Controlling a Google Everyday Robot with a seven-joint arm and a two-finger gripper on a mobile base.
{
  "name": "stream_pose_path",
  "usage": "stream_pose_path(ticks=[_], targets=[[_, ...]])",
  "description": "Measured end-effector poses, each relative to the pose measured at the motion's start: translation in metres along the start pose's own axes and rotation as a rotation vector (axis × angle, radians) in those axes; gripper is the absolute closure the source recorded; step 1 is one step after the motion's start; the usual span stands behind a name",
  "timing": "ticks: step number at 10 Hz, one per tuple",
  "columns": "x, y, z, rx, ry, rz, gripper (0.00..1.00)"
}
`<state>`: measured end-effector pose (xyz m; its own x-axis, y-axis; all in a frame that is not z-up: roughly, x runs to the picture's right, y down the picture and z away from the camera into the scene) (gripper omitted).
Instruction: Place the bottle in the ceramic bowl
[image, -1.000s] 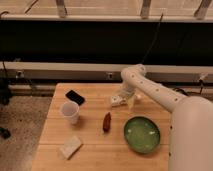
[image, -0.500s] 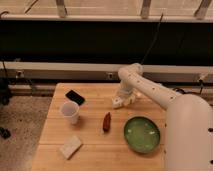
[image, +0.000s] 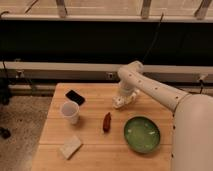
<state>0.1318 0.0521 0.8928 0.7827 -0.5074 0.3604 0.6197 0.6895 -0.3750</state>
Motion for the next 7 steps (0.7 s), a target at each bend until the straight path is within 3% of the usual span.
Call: stream_pose_path(ticks=[7], targets=[[0.004, 0.008, -0.057, 0.061, 0.051, -0.03, 1.0]])
